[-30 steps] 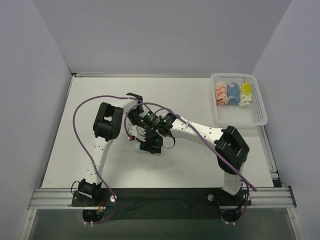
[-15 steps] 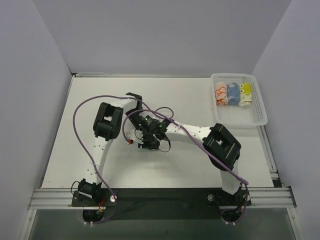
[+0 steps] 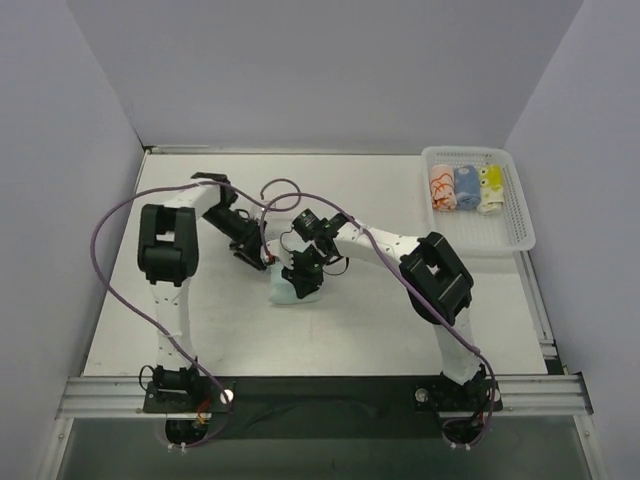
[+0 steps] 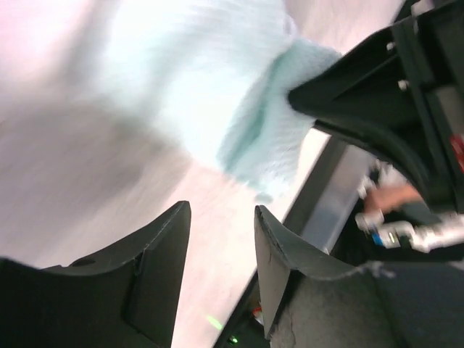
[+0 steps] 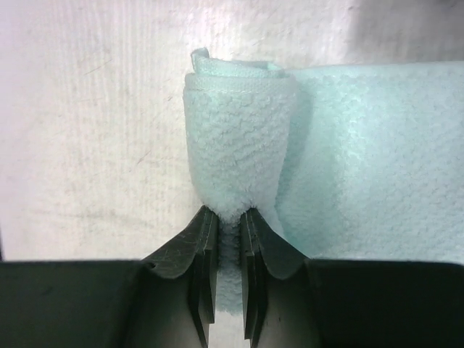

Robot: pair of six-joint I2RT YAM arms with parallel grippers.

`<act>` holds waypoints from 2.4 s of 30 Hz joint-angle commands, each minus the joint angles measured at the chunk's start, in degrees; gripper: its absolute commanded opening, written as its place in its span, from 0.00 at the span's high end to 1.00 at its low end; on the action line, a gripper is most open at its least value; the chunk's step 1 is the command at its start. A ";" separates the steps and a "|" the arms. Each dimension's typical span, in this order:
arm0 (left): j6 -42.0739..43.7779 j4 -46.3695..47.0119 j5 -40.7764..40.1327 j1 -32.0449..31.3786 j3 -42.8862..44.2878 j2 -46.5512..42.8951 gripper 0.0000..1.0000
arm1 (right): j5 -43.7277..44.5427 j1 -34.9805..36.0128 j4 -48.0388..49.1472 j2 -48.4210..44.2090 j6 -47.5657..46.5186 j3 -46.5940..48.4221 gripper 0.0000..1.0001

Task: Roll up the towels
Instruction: Roll the towel

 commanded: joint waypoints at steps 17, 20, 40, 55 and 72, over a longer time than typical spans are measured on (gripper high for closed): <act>1.08 35.36 -3.99 13.60 -30.91 -61.90 0.28 | -23.39 -7.14 -26.57 18.96 10.98 16.02 1.00; 6.11 35.62 -10.55 0.17 -38.65 -67.88 0.27 | -25.40 -7.93 -27.81 20.98 11.77 16.98 1.00; 20.98 58.30 -28.08 -35.28 -53.26 -51.11 0.40 | -29.37 -10.48 -30.62 25.90 12.12 19.97 1.00; 18.35 40.12 -23.96 -36.34 -51.68 -44.43 0.88 | -23.15 -15.14 -30.53 19.06 18.01 28.05 0.49; 15.00 10.59 -5.85 -23.87 -18.47 -15.44 0.94 | -14.44 -30.52 -29.22 -14.84 11.43 6.04 0.45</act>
